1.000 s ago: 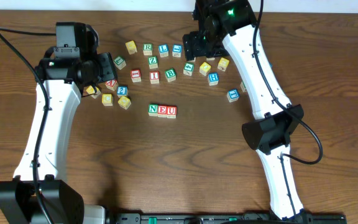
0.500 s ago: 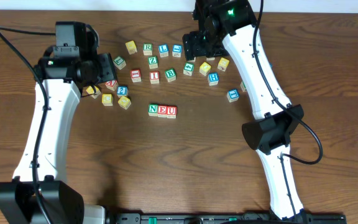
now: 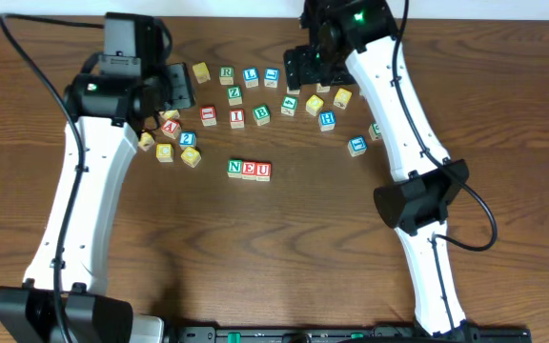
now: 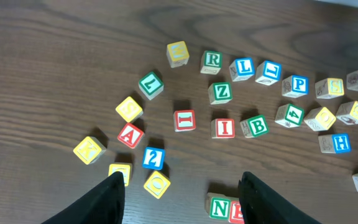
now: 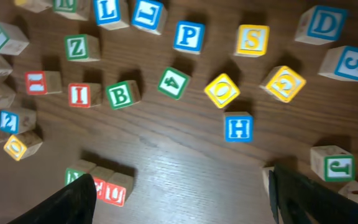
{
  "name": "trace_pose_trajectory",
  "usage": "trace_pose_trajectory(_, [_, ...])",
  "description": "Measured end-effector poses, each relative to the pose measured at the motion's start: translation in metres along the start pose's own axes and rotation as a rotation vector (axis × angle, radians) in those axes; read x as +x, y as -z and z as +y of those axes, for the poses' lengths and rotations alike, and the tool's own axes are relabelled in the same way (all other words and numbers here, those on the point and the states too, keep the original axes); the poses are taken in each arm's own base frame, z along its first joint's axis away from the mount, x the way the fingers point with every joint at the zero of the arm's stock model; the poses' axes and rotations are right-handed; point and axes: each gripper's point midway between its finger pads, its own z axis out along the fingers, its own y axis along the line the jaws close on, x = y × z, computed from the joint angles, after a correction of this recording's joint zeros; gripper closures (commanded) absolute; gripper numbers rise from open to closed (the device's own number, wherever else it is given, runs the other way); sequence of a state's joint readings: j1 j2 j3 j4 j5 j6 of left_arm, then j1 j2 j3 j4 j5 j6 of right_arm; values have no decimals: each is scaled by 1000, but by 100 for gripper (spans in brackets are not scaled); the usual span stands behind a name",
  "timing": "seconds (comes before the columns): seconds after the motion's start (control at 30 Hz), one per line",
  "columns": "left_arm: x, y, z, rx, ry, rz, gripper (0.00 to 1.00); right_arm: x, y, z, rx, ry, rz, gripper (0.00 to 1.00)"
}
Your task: Spell out NEURIPS
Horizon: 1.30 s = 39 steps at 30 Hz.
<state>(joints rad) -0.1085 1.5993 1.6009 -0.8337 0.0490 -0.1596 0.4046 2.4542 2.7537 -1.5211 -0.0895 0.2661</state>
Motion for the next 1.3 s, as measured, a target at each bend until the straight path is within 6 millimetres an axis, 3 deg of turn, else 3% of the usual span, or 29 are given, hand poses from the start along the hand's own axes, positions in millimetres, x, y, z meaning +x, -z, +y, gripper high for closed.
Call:
trace_pose_trajectory(0.27, [-8, -5, -15, -13, -32, 48, 41, -5, 2, -24, 16, -45, -3, 13])
trace_pose_trajectory(0.43, [-11, -25, -33, -5, -64, 94, 41, -3, 4, -38, 29, -70, 13, 13])
trace_pose_trajectory(0.67, [6, -55, -44, -8, -92, 173, 41, 2, 4, -45, 41, -83, 38, 13])
trace_pose_trajectory(1.3, [7, -56, -38, -41, -98, 177, 40, -1, 4, -43, 37, -80, 23, 14])
